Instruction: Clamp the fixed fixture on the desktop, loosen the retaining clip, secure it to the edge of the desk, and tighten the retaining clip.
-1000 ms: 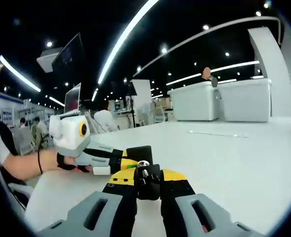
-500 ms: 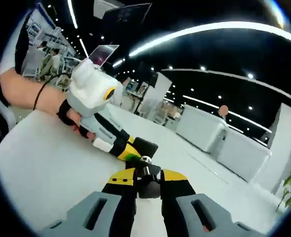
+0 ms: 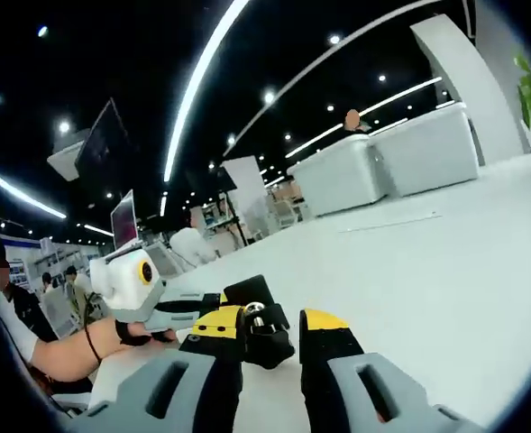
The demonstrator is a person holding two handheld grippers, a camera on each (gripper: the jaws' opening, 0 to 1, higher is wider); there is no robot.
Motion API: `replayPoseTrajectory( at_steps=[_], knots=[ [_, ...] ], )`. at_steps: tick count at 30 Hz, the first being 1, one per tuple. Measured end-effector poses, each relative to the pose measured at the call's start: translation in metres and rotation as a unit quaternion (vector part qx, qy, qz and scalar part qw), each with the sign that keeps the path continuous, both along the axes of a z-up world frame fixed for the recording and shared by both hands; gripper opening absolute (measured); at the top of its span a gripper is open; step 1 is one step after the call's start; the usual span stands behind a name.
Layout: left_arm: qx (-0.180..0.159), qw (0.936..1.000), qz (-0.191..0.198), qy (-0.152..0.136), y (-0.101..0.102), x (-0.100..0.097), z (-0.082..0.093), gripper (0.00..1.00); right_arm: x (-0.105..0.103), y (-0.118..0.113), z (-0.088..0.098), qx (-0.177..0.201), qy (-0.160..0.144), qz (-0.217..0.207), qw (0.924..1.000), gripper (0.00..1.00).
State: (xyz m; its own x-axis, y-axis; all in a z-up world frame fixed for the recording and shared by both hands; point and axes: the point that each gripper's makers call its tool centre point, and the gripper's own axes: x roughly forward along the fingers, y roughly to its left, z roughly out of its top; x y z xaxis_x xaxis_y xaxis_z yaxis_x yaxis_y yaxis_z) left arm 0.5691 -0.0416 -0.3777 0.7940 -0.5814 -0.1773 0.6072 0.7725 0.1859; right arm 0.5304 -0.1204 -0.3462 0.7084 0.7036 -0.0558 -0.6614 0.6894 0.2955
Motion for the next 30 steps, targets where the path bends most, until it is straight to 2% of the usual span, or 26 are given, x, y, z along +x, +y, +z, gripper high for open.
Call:
replayPoseTrajectory(
  at_steps=[2, 4, 6, 7, 10, 12, 14, 15, 16, 17, 18, 20, 21, 22, 23, 24, 27, 28, 30],
  knots=[
    [0.000, 1.0000, 0.000, 0.000, 0.000, 0.000, 0.000, 0.06, -0.007, 0.008, -0.004, -0.026, -0.009, 0.019, 0.9994, 0.23],
    [0.000, 1.0000, 0.000, 0.000, 0.000, 0.000, 0.000, 0.06, -0.007, 0.010, -0.007, -0.045, -0.018, 0.021, 0.9986, 0.25],
    [0.000, 1.0000, 0.000, 0.000, 0.000, 0.000, 0.000, 0.06, -0.005, 0.010, -0.012, -0.065, -0.019, 0.016, 0.9976, 0.21],
    [0.000, 1.0000, 0.000, 0.000, 0.000, 0.000, 0.000, 0.06, -0.002, 0.006, -0.013, -0.080, -0.031, 0.009, 0.9963, 0.20],
    [0.000, 1.0000, 0.000, 0.000, -0.001, -0.001, 0.000, 0.06, -0.003, 0.008, -0.012, -0.071, -0.026, 0.015, 0.9970, 0.19],
    [0.000, 1.0000, 0.000, 0.000, -0.001, -0.002, 0.000, 0.06, -0.004, 0.009, -0.011, -0.086, -0.040, 0.014, 0.9953, 0.19],
    [0.000, 1.0000, 0.000, 0.000, -0.001, -0.003, 0.000, 0.06, -0.005, 0.010, -0.009, -0.133, -0.082, 0.013, 0.9877, 0.19],
    [0.000, 1.0000, 0.000, 0.000, -0.001, -0.003, 0.000, 0.06, -0.007, 0.012, -0.008, -0.171, -0.119, 0.015, 0.9778, 0.19],
    [0.000, 1.0000, -0.001, 0.000, -0.001, -0.003, 0.000, 0.06, -0.009, 0.013, -0.007, -0.199, -0.144, 0.016, 0.9693, 0.19],
    [0.001, 1.0000, 0.000, 0.000, -0.001, -0.003, 0.000, 0.06, -0.009, 0.015, -0.006, -0.239, -0.181, 0.015, 0.9539, 0.19],
    [0.001, 1.0000, -0.001, 0.000, -0.002, -0.003, 0.000, 0.06, -0.011, 0.017, -0.005, -0.282, -0.219, 0.013, 0.9339, 0.19],
    [0.001, 1.0000, 0.000, -0.001, -0.001, -0.003, 0.001, 0.06, -0.016, 0.023, -0.007, -0.367, -0.283, 0.022, 0.8858, 0.19],
    [0.001, 1.0000, 0.000, -0.001, -0.001, -0.003, 0.001, 0.06, -0.016, 0.025, -0.007, -0.390, -0.303, 0.023, 0.8690, 0.19],
    [0.001, 1.0000, 0.000, -0.001, -0.001, -0.003, 0.001, 0.06, -0.017, 0.026, -0.008, -0.393, -0.309, 0.024, 0.8659, 0.19],
    [0.001, 1.0000, 0.000, 0.000, -0.001, -0.003, 0.001, 0.06, -0.016, 0.026, -0.010, -0.384, -0.301, 0.023, 0.8724, 0.19],
    [0.000, 1.0000, 0.000, 0.000, -0.001, -0.002, 0.001, 0.06, -0.015, 0.025, -0.009, -0.382, -0.299, 0.023, 0.8740, 0.19],
    [0.000, 1.0000, 0.000, 0.000, -0.002, -0.001, 0.001, 0.06, -0.013, 0.023, -0.008, -0.366, -0.288, 0.023, 0.8847, 0.19],
    [0.000, 1.0000, -0.001, 0.000, -0.002, -0.001, 0.001, 0.06, -0.013, 0.023, -0.008, -0.358, -0.279, 0.023, 0.8906, 0.19],
    [0.000, 1.0000, -0.001, 0.000, -0.002, -0.002, 0.001, 0.06, -0.012, 0.021, -0.007, -0.312, -0.239, 0.020, 0.9194, 0.19]
  ],
)
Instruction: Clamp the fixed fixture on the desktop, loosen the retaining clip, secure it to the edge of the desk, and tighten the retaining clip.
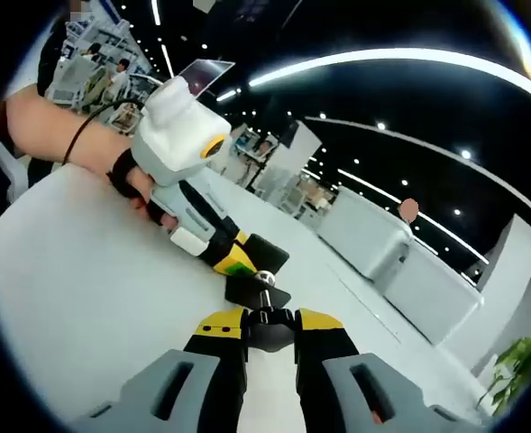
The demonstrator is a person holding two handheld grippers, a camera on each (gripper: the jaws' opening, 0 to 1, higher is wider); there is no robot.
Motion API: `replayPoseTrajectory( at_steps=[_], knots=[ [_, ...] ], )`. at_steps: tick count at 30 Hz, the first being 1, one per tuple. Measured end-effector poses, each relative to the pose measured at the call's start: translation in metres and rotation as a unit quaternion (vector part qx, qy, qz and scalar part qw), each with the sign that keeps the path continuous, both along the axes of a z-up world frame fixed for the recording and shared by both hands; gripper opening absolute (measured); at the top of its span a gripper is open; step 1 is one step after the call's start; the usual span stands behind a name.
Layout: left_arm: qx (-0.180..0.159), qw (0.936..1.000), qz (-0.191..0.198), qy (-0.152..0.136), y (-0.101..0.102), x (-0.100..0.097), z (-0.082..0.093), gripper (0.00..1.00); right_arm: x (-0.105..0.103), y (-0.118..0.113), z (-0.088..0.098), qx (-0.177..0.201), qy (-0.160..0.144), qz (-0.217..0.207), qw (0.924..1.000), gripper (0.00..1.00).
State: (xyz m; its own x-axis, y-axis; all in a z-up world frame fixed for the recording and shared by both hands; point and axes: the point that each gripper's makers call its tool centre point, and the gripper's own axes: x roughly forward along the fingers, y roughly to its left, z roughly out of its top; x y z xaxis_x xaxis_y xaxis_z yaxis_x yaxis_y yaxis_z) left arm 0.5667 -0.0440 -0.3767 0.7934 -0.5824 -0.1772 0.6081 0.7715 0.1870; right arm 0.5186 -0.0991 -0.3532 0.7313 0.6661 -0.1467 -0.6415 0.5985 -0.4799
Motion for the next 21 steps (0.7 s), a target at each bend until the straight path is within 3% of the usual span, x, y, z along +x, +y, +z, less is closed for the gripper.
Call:
replayPoseTrajectory(
  at_steps=[4, 5, 6, 7, 8, 10, 15, 19, 20, 21],
  knots=[
    [0.000, 1.0000, -0.001, 0.000, 0.000, 0.001, 0.000, 0.05, 0.003, -0.007, 0.006, 0.114, 0.085, -0.002, 0.9899, 0.19],
    [0.000, 1.0000, -0.001, 0.000, 0.000, 0.002, 0.000, 0.05, 0.005, -0.011, 0.014, 0.166, 0.103, -0.006, 0.9808, 0.19],
    [0.000, 1.0000, 0.000, 0.000, 0.000, 0.002, -0.001, 0.06, 0.006, -0.013, 0.017, 0.191, 0.116, -0.005, 0.9746, 0.20],
    [0.000, 1.0000, 0.000, 0.000, 0.000, 0.002, -0.001, 0.06, 0.006, -0.016, 0.018, 0.236, 0.159, -0.007, 0.9586, 0.23],
    [0.000, 1.0000, 0.000, 0.000, 0.000, 0.002, -0.001, 0.06, 0.006, -0.018, 0.019, 0.263, 0.184, -0.005, 0.9471, 0.25],
    [0.000, 1.0000, 0.000, -0.001, 0.000, 0.003, -0.001, 0.06, 0.008, -0.023, 0.019, 0.297, 0.208, -0.010, 0.9318, 0.29],
    [0.000, 1.0000, 0.000, -0.001, 0.000, 0.003, -0.001, 0.06, 0.006, -0.020, 0.008, 0.314, 0.249, -0.014, 0.9161, 0.29],
    [0.001, 1.0000, 0.000, -0.001, 0.000, 0.003, -0.001, 0.06, 0.008, -0.019, -0.013, 0.290, 0.274, -0.036, 0.9164, 0.25],
    [0.000, 1.0000, 0.000, 0.000, 0.000, 0.003, -0.002, 0.06, 0.007, -0.018, -0.007, 0.299, 0.270, -0.027, 0.9147, 0.24],
    [0.000, 1.0000, 0.000, 0.000, 0.000, 0.003, -0.001, 0.06, 0.007, -0.019, -0.006, 0.293, 0.260, -0.023, 0.9199, 0.23]
  ],
)
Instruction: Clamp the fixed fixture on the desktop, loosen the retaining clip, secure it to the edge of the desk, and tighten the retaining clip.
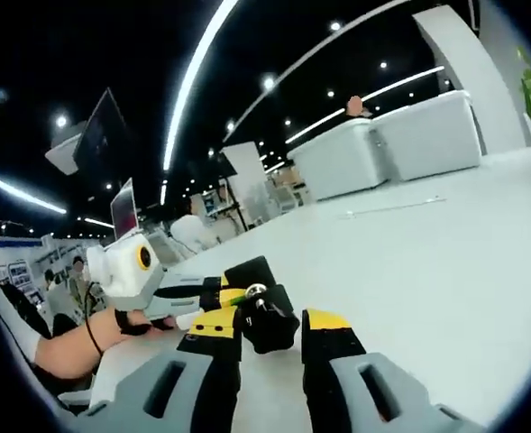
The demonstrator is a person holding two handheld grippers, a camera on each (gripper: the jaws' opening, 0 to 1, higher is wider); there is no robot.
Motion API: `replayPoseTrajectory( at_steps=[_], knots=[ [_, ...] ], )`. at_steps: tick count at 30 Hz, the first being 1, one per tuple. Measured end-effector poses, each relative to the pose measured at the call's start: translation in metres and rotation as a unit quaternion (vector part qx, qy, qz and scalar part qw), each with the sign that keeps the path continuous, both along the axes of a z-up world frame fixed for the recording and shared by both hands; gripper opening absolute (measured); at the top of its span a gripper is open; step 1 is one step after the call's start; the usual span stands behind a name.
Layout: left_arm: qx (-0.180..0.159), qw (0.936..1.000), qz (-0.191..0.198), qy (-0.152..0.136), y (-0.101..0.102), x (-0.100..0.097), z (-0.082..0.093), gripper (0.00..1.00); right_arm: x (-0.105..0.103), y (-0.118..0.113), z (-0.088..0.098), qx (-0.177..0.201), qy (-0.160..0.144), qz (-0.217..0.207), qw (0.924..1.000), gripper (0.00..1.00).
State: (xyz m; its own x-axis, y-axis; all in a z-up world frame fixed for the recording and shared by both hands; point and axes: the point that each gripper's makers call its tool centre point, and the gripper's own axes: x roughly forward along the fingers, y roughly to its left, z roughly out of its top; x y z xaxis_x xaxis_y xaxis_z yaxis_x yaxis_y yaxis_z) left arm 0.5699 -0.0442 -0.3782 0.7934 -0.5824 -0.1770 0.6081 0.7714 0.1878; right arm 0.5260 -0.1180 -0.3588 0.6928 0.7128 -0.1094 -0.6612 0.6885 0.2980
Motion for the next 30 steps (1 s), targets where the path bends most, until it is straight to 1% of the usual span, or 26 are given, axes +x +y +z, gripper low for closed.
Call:
replayPoseTrajectory(
  at_steps=[1, 4, 5, 6, 7, 8, 9, 10, 11, 12, 13, 14, 17, 21, 22, 23, 24, 25, 26, 27, 29, 30],
  knots=[
    [0.000, 1.0000, 0.000, 0.000, 0.000, 0.000, 0.000, 0.06, 0.000, 0.000, 0.000, 0.002, 0.003, 0.000, 1.0000, 0.23],
    [0.000, 1.0000, 0.000, 0.000, 0.000, 0.001, 0.000, 0.06, -0.003, 0.002, 0.000, -0.011, -0.009, 0.001, 0.9999, 0.23],
    [0.000, 1.0000, 0.000, 0.000, 0.000, 0.001, 0.000, 0.06, -0.003, 0.002, 0.001, -0.025, -0.020, 0.003, 0.9995, 0.23],
    [0.000, 1.0000, 0.000, 0.000, 0.000, 0.002, 0.000, 0.06, -0.002, 0.002, 0.001, -0.048, -0.042, 0.005, 0.9980, 0.23],
    [0.000, 1.0000, 0.000, 0.000, 0.000, 0.001, 0.000, 0.06, -0.003, 0.003, 0.003, -0.079, -0.070, 0.008, 0.9944, 0.23],
    [0.000, 1.0000, 0.000, 0.000, 0.000, 0.001, 0.000, 0.06, -0.003, 0.005, 0.005, -0.115, -0.104, 0.010, 0.9878, 0.23],
    [0.000, 1.0000, 0.001, -0.001, 0.000, 0.002, 0.000, 0.06, -0.005, 0.007, 0.006, -0.157, -0.145, 0.013, 0.9768, 0.23],
    [0.001, 1.0000, 0.001, -0.001, 0.000, 0.002, 0.000, 0.06, -0.006, 0.010, 0.006, -0.195, -0.178, 0.015, 0.9643, 0.23],
    [0.001, 1.0000, 0.002, -0.001, 0.000, 0.002, 0.000, 0.06, -0.008, 0.012, 0.007, -0.231, -0.213, 0.018, 0.9491, 0.23],
    [0.001, 1.0000, 0.003, -0.001, 0.001, 0.002, 0.000, 0.06, -0.008, 0.014, 0.007, -0.265, -0.240, 0.021, 0.9335, 0.23],
    [0.002, 1.0000, 0.003, -0.002, 0.001, 0.002, 0.000, 0.06, -0.008, 0.015, 0.006, -0.273, -0.247, 0.019, 0.9294, 0.23],
    [0.002, 1.0000, 0.004, -0.002, 0.001, 0.002, 0.000, 0.06, -0.007, 0.015, 0.005, -0.273, -0.248, 0.019, 0.9294, 0.23],
    [0.002, 1.0000, 0.004, -0.002, 0.001, 0.002, 0.000, 0.06, -0.006, 0.015, 0.005, -0.268, -0.243, 0.019, 0.9321, 0.23],
    [0.002, 1.0000, 0.003, -0.003, 0.001, 0.002, 0.000, 0.06, -0.005, 0.015, 0.005, -0.272, -0.243, 0.017, 0.9309, 0.24],
    [0.002, 1.0000, 0.003, -0.003, 0.001, 0.002, 0.000, 0.06, -0.005, 0.015, 0.007, -0.270, -0.239, 0.017, 0.9326, 0.24],
    [0.002, 1.0000, 0.003, -0.003, 0.001, 0.002, 0.000, 0.06, -0.005, 0.016, 0.011, -0.245, -0.233, 0.014, 0.9410, 0.24],
    [0.002, 1.0000, 0.003, -0.003, 0.001, 0.002, 0.000, 0.06, -0.005, 0.016, 0.016, -0.201, -0.213, 0.010, 0.9561, 0.25],
    [0.002, 1.0000, 0.004, -0.003, 0.001, 0.001, 0.000, 0.06, -0.006, 0.017, 0.019, -0.160, -0.188, 0.015, 0.9689, 0.27],
    [0.002, 1.0000, 0.004, -0.003, 0.001, 0.001, 0.000, 0.06, -0.006, 0.015, 0.019, -0.135, -0.167, 0.015, 0.9765, 0.28],
    [0.002, 1.0000, 0.004, -0.003, 0.001, 0.001, 0.000, 0.06, -0.003, 0.010, 0.021, -0.103, -0.141, 0.006, 0.9847, 0.31],
    [0.002, 1.0000, 0.004, -0.004, 0.001, 0.001, 0.000, 0.06, 0.001, 0.001, 0.023, -0.043, -0.095, -0.010, 0.9944, 0.30],
    [0.003, 1.0000, 0.004, -0.004, 0.001, 0.001, 0.000, 0.06, 0.003, -0.003, 0.023, -0.013, -0.067, -0.015, 0.9975, 0.30]
  ],
)
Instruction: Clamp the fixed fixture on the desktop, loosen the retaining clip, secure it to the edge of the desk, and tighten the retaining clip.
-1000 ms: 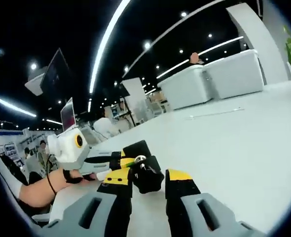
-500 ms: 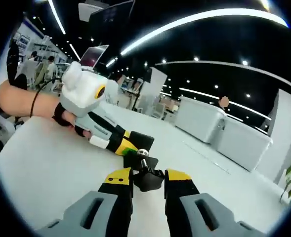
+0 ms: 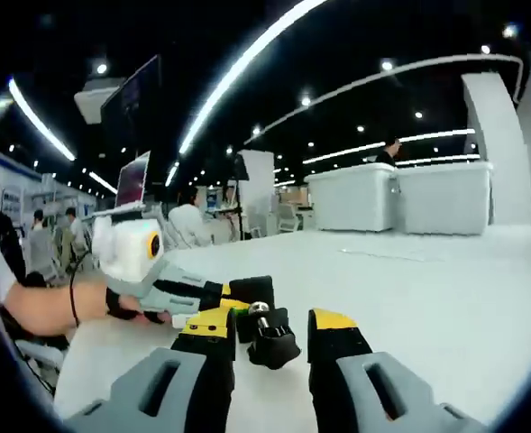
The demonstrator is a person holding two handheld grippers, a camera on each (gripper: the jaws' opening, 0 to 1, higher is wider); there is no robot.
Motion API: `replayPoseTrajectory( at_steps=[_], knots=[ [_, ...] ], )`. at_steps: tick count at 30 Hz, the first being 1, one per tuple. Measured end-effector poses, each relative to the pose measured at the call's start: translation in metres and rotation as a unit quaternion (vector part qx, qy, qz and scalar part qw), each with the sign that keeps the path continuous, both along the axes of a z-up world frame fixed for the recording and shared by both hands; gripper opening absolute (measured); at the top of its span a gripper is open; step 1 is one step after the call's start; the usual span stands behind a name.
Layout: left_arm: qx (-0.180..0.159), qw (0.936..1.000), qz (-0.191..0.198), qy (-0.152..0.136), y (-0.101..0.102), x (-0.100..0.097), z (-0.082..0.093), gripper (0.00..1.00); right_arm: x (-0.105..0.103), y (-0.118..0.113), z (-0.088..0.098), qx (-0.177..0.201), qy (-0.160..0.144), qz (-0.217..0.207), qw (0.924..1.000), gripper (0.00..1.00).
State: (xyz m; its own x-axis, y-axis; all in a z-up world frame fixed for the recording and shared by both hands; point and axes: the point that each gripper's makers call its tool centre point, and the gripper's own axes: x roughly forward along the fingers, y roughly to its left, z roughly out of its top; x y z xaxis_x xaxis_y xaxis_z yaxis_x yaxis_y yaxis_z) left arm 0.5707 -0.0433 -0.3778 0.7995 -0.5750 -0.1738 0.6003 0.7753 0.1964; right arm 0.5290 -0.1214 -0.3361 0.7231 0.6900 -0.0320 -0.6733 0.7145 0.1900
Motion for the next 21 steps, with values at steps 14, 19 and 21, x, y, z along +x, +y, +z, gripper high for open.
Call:
replayPoseTrajectory(
  at_steps=[14, 19, 21],
  knots=[
    [0.001, 1.0000, 0.000, -0.001, 0.000, 0.000, 0.000, 0.06, -0.002, 0.003, -0.026, 0.069, 0.127, 0.010, 0.9894, 0.28],
    [0.001, 1.0000, -0.001, -0.001, -0.001, -0.001, 0.000, 0.06, 0.000, 0.005, -0.031, 0.044, 0.119, 0.008, 0.9919, 0.24],
    [0.002, 1.0000, 0.000, -0.001, 0.000, -0.001, 0.000, 0.06, 0.000, 0.005, -0.031, 0.044, 0.118, 0.009, 0.9920, 0.24]
  ],
)
